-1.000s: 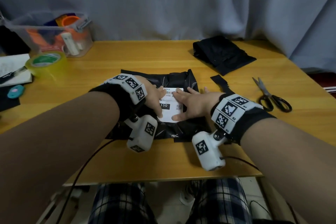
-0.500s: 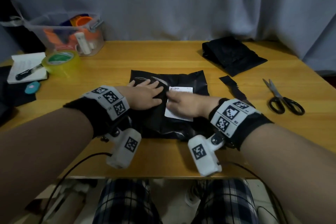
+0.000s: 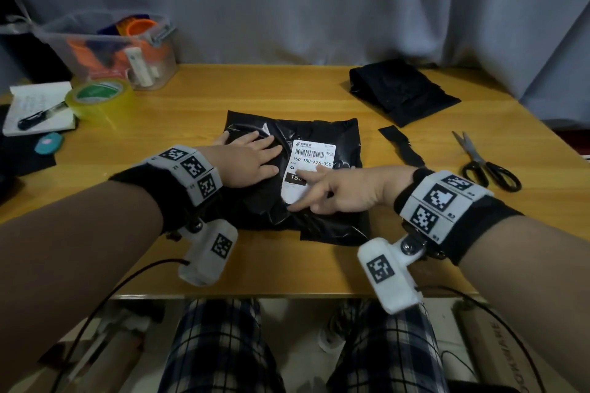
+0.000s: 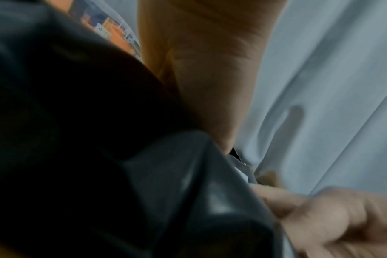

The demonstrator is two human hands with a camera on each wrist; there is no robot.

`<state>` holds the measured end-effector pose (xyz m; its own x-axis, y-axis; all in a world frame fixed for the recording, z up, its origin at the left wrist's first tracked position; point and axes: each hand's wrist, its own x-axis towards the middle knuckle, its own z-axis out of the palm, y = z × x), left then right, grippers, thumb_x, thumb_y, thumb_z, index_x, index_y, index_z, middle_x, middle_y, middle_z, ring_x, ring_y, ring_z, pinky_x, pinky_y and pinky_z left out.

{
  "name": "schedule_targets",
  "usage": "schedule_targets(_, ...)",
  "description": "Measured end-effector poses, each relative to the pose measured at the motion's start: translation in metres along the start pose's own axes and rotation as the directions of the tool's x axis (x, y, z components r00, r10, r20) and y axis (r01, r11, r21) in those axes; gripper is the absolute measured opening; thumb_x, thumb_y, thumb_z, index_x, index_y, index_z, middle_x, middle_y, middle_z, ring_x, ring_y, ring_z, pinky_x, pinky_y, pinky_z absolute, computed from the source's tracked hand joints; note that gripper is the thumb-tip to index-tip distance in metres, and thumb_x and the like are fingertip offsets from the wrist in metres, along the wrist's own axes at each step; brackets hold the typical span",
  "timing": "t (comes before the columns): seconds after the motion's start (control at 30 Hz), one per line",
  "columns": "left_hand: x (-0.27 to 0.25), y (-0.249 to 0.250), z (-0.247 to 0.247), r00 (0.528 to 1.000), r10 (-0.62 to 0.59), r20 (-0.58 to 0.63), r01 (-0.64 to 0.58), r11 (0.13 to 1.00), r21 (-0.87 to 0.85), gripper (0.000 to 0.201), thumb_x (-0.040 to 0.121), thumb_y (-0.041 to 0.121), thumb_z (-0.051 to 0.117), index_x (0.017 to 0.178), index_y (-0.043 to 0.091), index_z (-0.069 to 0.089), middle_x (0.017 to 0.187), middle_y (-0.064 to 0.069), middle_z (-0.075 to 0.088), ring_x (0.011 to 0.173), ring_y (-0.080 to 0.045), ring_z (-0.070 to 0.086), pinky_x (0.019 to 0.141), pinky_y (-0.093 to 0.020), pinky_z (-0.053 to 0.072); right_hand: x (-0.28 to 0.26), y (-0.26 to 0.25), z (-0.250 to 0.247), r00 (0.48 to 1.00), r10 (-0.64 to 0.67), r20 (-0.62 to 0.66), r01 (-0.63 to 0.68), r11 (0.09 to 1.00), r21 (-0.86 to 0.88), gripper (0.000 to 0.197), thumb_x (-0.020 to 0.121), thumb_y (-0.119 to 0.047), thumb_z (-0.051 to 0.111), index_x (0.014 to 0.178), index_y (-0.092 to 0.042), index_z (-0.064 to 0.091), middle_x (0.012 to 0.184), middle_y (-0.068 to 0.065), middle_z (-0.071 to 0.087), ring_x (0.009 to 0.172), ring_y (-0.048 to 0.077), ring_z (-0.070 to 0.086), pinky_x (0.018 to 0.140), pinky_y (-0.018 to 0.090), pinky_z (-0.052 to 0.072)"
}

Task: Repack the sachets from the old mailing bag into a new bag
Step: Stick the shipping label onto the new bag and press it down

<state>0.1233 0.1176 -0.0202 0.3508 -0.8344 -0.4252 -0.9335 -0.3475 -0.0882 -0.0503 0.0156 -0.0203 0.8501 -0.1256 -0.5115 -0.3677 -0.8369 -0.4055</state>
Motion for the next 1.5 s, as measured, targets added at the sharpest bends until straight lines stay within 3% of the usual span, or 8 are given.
schedule_targets(0.1, 0.0, -0.001, -0.001, 1.0, 0.006, 0.001, -0.006, 1.0, 0.006, 0.056, 0.098, 0.052, 0.016, 0.15, 0.035, 0.001, 0.159, 0.011, -0.008, 0.147, -0.013, -0.009, 0.117, -0.052, -0.005, 0.007, -0.013, -0.001, 0.988, -0.041, -0.148, 0.036, 0.999, -0.037, 0.045, 0.1, -0.029, 0.039, 0.143, -0.039, 0.033, 0.16, -0.01, 0.007, 0.147, 0.014, -0.002, 0.112, 0.06, -0.013)
schedule_targets(0.23, -0.001, -0.007, 0.004, 1.0, 0.011, -0.027, -0.011, 1.0, -0.003, 0.059, 0.097, 0.056, 0.015, 0.15, 0.034, 0.002, 0.159, 0.01, -0.007, 0.147, -0.013, -0.009, 0.116, -0.053, -0.006, 0.014, -0.014, 0.013, 0.998, -0.057, 0.01, 0.058, 0.989, -0.135, 0.058, 0.101, -0.034, 0.034, 0.151, -0.031, 0.006, 0.159, -0.01, -0.006, 0.147, 0.012, -0.004, 0.118, 0.048, -0.009)
schedule_targets(0.37, -0.001, -0.01, 0.001, 1.0, -0.001, -0.013, 0.002, 0.999, 0.054, 0.06, 0.096, 0.057, 0.013, 0.151, 0.033, 0.001, 0.159, 0.01, -0.008, 0.147, -0.013, -0.009, 0.115, -0.055, -0.009, -0.01, -0.004, -0.003, 0.998, 0.025, 0.049, -0.024, 0.999, -0.024, 0.046, 0.097, -0.046, 0.035, 0.135, -0.024, 0.05, 0.155, -0.008, 0.027, 0.142, 0.011, 0.024, 0.116, 0.029, 0.013)
schedule_targets(0.5, -0.003, 0.011, -0.006, 0.985, 0.102, -0.142, -0.087, 0.99, 0.107, 0.062, 0.098, 0.05, 0.022, 0.151, 0.02, 0.011, 0.16, 0.002, -0.004, 0.147, -0.013, -0.005, 0.117, -0.052, -0.007, -0.003, -0.002, -0.021, 0.942, 0.063, -0.33, -0.083, 0.995, -0.048, 0.044, 0.094, -0.046, 0.046, 0.116, -0.013, 0.065, 0.117, 0.006, 0.066, 0.099, 0.019, 0.059, 0.087, 0.029, 0.046)
schedule_targets(0.6, 0.003, 0.026, -0.002, 0.977, 0.208, -0.039, -0.202, 0.972, 0.121, 0.091, 0.085, 0.071, 0.034, 0.152, 0.019, 0.004, 0.16, 0.003, -0.003, 0.147, -0.013, -0.005, 0.117, -0.048, -0.007, 0.019, 0.003, -0.02, 0.971, 0.083, -0.223, -0.129, 0.972, -0.199, 0.069, 0.085, -0.055, 0.056, 0.139, -0.015, 0.039, 0.141, 0.004, 0.045, 0.125, 0.02, 0.045, 0.106, 0.038, 0.037)
schedule_targets(0.67, 0.009, 0.026, -0.001, 0.984, 0.166, 0.058, -0.173, 0.975, 0.136, 0.106, 0.076, 0.079, 0.039, 0.151, 0.018, -0.003, 0.16, 0.005, -0.006, 0.147, -0.013, -0.007, 0.118, -0.046, -0.007, 0.028, 0.007, -0.018, 0.978, 0.195, -0.08, -0.209, 0.944, -0.256, 0.099, 0.078, -0.063, 0.058, 0.151, -0.019, 0.007, 0.16, -0.001, 0.008, 0.146, 0.02, 0.011, 0.118, 0.05, 0.012)
schedule_targets(0.77, 0.016, 0.022, -0.008, 0.988, 0.117, 0.101, -0.131, 0.979, 0.154, 0.114, 0.071, 0.081, 0.044, 0.151, 0.018, -0.009, 0.16, 0.005, -0.011, 0.147, -0.013, -0.009, 0.118, -0.045, -0.005, 0.033, 0.012, -0.024, 0.958, 0.285, -0.04, -0.286, 0.926, -0.247, 0.114, 0.072, -0.069, 0.06, 0.149, -0.027, -0.013, 0.158, -0.011, -0.018, 0.146, 0.015, -0.015, 0.117, 0.056, -0.004)
schedule_targets(1.5, 0.054, -0.026, -0.027, 0.985, 0.026, 0.168, -0.052, 0.986, 0.156, 0.118, 0.067, 0.084, 0.045, 0.151, 0.021, -0.01, 0.159, 0.008, -0.013, 0.146, -0.019, -0.014, 0.116, -0.05, -0.008, 0.06, 0.03, -0.063, 0.928, 0.352, -0.121, -0.372, 0.89, -0.263, 0.101, 0.078, -0.07, 0.051, 0.152, -0.023, 0.002, 0.16, -0.006, -0.002, 0.148, 0.018, -0.002, 0.115, 0.059, -0.005)
